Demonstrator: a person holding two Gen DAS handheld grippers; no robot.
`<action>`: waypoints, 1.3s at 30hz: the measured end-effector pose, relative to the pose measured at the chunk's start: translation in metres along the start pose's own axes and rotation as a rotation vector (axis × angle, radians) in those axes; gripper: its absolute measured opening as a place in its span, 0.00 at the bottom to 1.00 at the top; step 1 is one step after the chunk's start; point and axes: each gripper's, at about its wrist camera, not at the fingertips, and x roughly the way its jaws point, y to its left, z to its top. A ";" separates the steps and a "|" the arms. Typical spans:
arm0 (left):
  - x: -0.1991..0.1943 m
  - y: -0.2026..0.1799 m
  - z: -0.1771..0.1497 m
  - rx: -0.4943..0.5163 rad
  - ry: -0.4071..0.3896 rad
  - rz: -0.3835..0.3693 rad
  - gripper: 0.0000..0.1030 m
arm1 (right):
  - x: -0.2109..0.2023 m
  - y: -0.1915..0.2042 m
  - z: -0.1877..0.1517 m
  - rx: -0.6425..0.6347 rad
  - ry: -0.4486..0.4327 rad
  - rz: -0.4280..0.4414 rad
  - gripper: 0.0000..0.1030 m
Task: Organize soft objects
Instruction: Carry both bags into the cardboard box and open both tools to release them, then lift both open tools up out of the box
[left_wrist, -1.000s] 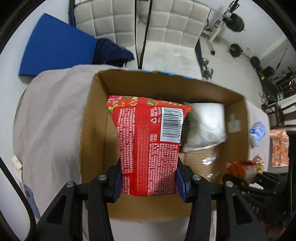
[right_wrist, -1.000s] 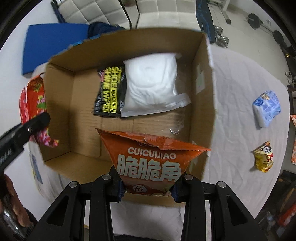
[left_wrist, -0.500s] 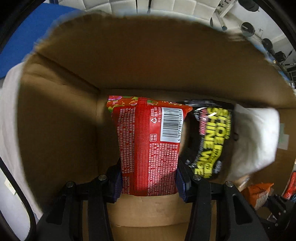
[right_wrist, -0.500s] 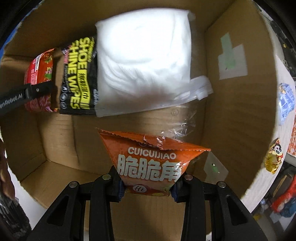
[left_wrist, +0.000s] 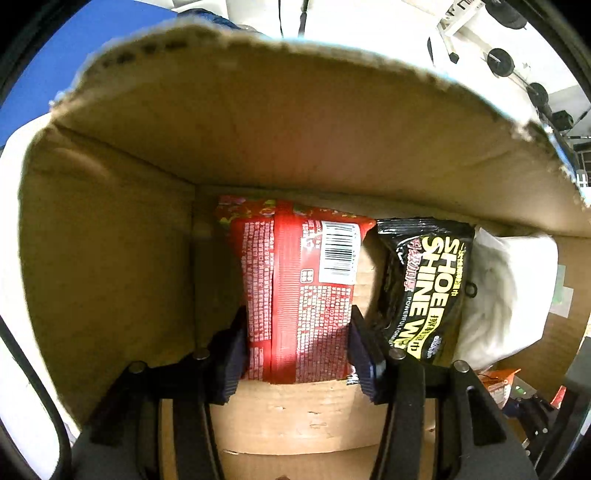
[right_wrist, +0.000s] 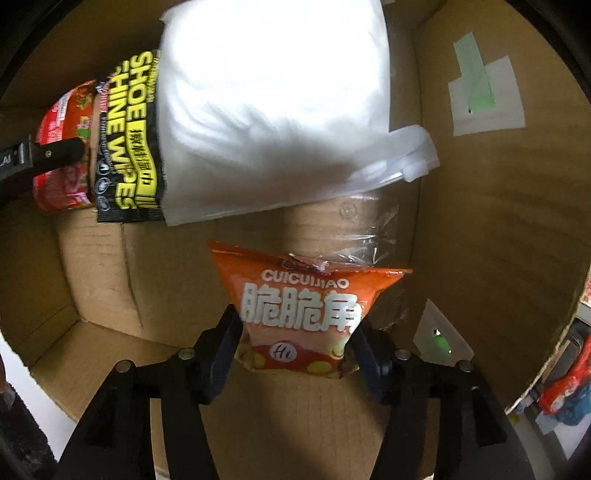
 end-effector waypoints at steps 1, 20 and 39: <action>-0.003 0.000 0.000 -0.001 -0.002 0.001 0.49 | -0.004 0.003 0.001 -0.001 -0.002 -0.001 0.62; -0.083 -0.011 -0.088 0.072 -0.206 -0.003 0.93 | -0.091 0.005 -0.045 -0.005 -0.205 0.028 0.91; -0.169 -0.022 -0.193 0.052 -0.439 0.030 0.93 | -0.154 0.002 -0.155 -0.039 -0.476 0.045 0.92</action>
